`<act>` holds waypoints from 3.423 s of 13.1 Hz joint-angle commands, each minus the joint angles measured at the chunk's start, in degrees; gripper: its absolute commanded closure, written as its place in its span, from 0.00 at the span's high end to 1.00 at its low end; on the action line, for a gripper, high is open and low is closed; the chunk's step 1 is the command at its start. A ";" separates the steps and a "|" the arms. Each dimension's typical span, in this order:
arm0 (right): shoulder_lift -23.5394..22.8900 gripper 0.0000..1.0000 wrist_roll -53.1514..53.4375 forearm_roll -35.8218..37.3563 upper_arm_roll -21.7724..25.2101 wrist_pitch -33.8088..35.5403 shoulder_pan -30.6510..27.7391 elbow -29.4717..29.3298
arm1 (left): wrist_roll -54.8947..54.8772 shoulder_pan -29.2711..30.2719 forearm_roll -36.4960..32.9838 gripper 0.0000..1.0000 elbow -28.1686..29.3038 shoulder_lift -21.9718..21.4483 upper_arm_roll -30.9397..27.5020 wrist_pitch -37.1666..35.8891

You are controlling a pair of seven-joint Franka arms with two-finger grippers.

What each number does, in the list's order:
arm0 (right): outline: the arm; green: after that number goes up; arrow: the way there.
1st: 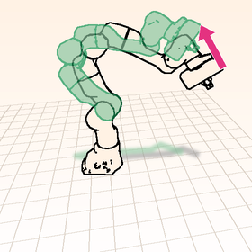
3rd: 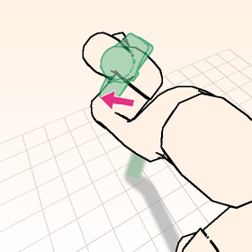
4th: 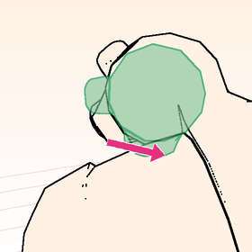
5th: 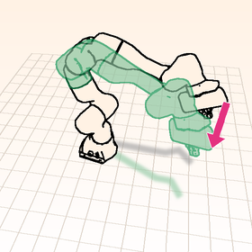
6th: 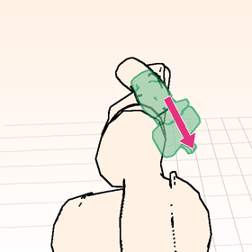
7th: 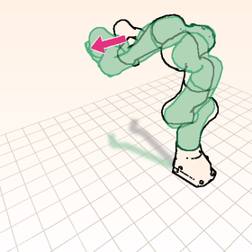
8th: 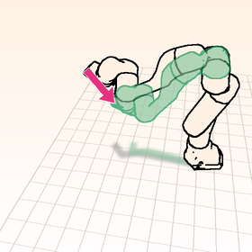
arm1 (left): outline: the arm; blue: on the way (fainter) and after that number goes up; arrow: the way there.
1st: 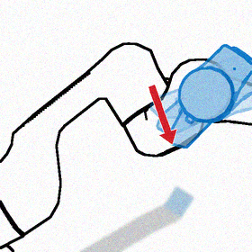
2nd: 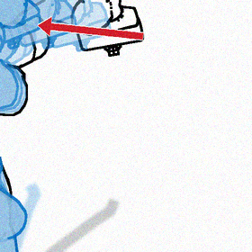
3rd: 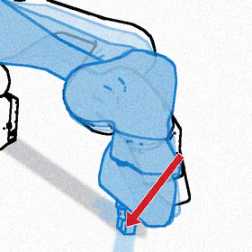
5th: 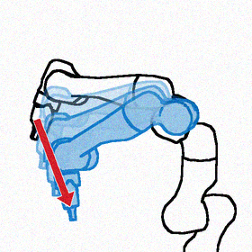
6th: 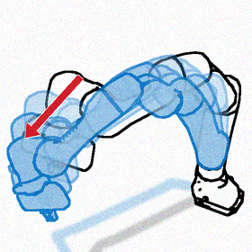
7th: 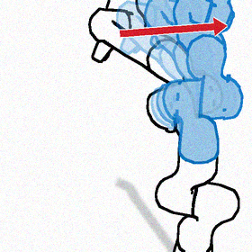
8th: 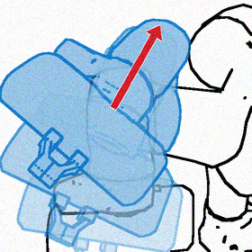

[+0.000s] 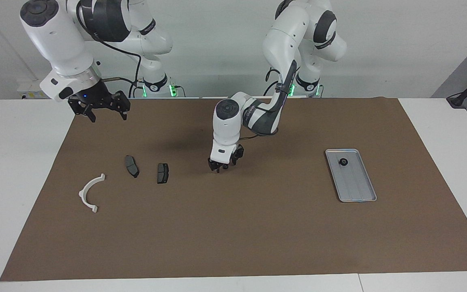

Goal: Pick bearing gear from pile to tray

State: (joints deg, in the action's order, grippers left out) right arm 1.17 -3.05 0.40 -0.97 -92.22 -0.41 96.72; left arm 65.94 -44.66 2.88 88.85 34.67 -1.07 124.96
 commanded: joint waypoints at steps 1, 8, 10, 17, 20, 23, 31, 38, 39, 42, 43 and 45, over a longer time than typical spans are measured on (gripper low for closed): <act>1.82 1.00 0.50 -1.11 -0.62 -1.30 -0.91 1.55 | 0.68 -0.34 0.55 0.69 1.41 -0.04 -0.51 1.69; 1.20 1.00 0.67 -0.76 -0.62 -0.59 -1.00 -1.27 | 2.26 -0.43 0.63 0.00 2.73 -0.22 -0.51 3.01; 1.20 1.00 0.85 -0.49 -0.62 -0.51 -1.52 -1.18 | 3.05 -0.25 0.81 0.00 2.03 -0.22 -0.69 2.05; 1.20 1.00 1.02 -0.23 -0.62 -0.51 -2.49 -1.18 | -1.32 7.64 0.11 0.00 0.27 -8.73 -0.86 -13.49; 1.20 1.00 1.11 -0.23 -0.70 -0.51 -2.40 -1.18 | -7.29 13.96 0.11 0.00 3.16 -13.47 -1.21 -16.15; 1.20 1.00 1.20 -0.32 -0.70 -0.59 -2.32 -1.18 | -18.01 21.96 -2.16 0.00 3.79 -15.51 -1.22 -20.79; 1.29 1.00 -0.99 -0.23 -0.70 -0.86 -1.97 -1.01 | -42.65 39.47 -7.10 0.00 17.56 -19.46 -1.13 -5.46; 1.47 1.00 -1.17 -0.32 -0.79 -1.12 -1.96 -0.65 | -41.95 41.76 -6.05 0.00 17.94 -15.69 -1.04 2.57; 1.47 1.00 -1.17 -0.32 -0.79 -1.12 -1.96 -0.57 | -42.12 42.11 -6.04 0.00 18.63 -15.51 -1.04 3.35; 1.47 1.00 -1.09 -0.23 -0.70 -1.03 -2.05 -0.57 | -42.04 42.11 -5.96 0.00 20.66 -14.90 -1.04 7.31; 1.47 1.00 -1.08 -0.23 -0.70 -1.03 -2.05 -0.57 | -42.12 42.20 -5.96 0.00 20.57 -14.29 -1.04 7.49; 1.47 1.00 -1.17 -0.05 -0.70 -1.12 -2.05 -0.57 | -42.12 42.02 -5.96 0.00 20.92 -13.75 -1.04 8.71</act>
State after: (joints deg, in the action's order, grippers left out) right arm 2.01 -3.14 0.41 -1.31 -92.60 -1.87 95.45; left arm 23.56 -3.37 -2.95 108.53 20.86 -2.76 131.33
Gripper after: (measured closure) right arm 0.000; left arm 0.762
